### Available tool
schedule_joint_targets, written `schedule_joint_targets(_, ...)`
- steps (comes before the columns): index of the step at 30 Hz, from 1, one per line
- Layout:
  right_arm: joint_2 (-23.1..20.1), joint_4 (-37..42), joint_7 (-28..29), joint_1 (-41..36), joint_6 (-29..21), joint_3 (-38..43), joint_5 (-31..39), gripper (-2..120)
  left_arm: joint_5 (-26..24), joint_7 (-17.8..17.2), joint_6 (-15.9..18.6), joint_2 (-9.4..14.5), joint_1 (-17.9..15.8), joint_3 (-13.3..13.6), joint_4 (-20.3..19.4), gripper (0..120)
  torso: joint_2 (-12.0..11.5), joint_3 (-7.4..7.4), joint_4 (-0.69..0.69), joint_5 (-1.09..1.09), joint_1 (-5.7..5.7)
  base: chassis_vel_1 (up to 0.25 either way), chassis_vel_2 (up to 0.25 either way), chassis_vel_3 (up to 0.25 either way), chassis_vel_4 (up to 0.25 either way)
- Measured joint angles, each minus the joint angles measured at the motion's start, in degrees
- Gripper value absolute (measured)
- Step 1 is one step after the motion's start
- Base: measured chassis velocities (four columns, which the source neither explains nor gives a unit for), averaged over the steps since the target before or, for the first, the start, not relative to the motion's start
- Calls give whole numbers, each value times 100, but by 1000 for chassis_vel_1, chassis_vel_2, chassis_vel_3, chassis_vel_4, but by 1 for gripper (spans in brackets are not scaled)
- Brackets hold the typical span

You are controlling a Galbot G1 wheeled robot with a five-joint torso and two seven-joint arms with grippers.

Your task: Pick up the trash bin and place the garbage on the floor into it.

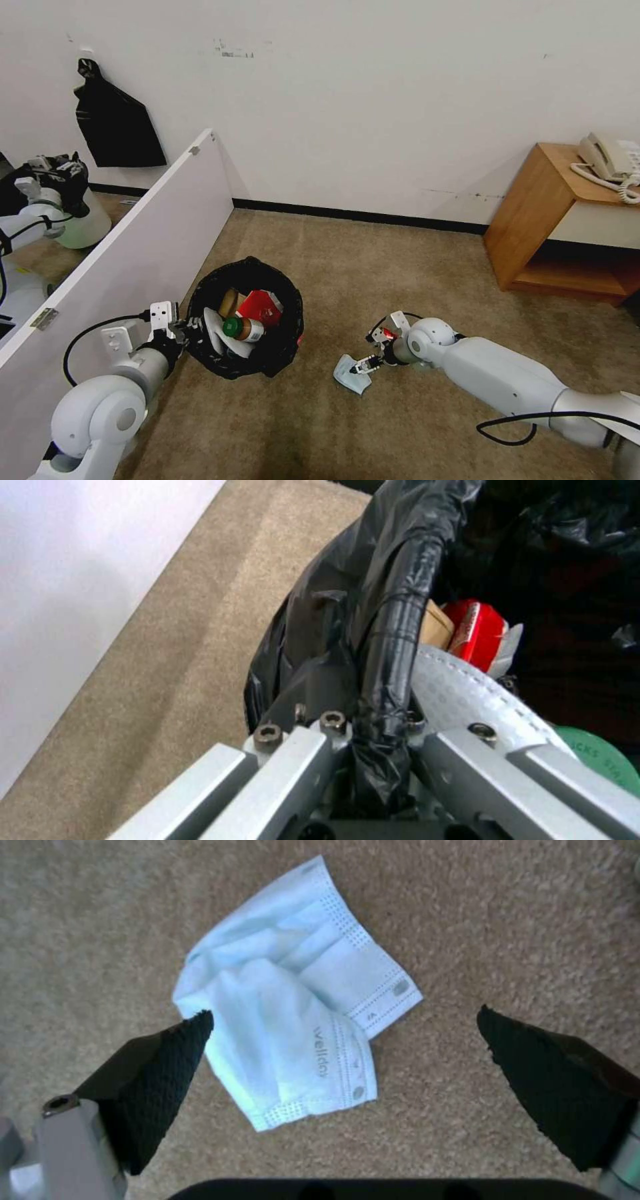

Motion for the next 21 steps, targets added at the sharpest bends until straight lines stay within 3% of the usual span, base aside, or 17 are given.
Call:
schedule_joint_targets(16, 356, -757, -322, 95, 203, -159, -350, 100, -69, 13, -1, 46, -29, 0, 34, 0, 0, -1, 0, -2, 0, 0, 0, 0, 0)
schedule_joint_targets(21, 482, -808, -285, 82, 231, -172, -393, 100, -56, 16, -2, 21, -34, 18, 37, 0, 2, -2, -7, -9, -1, 0, 0, 0, 0)
